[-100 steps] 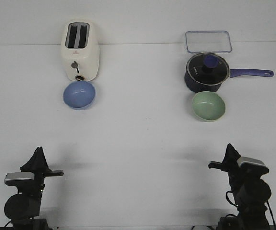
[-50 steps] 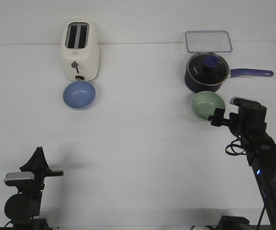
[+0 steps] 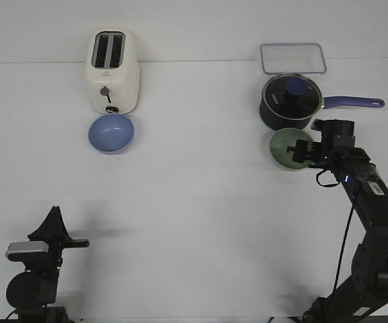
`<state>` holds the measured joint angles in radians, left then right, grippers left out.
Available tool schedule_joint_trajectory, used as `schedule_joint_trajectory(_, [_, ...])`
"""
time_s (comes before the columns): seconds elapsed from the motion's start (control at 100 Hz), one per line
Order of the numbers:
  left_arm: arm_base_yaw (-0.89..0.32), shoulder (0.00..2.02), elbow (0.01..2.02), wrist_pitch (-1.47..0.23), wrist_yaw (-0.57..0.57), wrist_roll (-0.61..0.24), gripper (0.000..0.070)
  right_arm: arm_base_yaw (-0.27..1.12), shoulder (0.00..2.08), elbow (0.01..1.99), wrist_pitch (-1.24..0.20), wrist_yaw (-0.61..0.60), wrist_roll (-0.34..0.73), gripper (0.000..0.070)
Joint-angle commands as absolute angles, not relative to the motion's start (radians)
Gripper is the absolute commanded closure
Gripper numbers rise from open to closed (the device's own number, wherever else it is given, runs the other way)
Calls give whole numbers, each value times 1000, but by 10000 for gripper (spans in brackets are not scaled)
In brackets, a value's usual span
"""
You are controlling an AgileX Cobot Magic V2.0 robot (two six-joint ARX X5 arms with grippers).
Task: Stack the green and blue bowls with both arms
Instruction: 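Reach the right gripper to the pale green bowl and grasp its rim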
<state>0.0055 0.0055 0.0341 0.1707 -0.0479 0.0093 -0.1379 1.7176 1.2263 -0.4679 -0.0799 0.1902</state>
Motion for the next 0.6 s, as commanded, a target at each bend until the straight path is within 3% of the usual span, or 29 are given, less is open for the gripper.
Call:
schedule_joint_trajectory(0.0, [6, 5, 14, 181, -48, 12, 685, -140, 1747, 1253, -457, -83, 182, 598])
schedule_joint_trajectory(0.04, [6, 5, 14, 181, -48, 12, 685, -141, 1748, 1253, -456, -83, 180, 700])
schedule_joint_trajectory(0.24, [6, 5, 14, 181, -48, 12, 685, -146, 1723, 1272, -471, -94, 170, 700])
schedule_joint_trajectory(0.59, [6, 5, 14, 181, -48, 12, 685, -120, 1442, 1275, -575, -295, 166, 700])
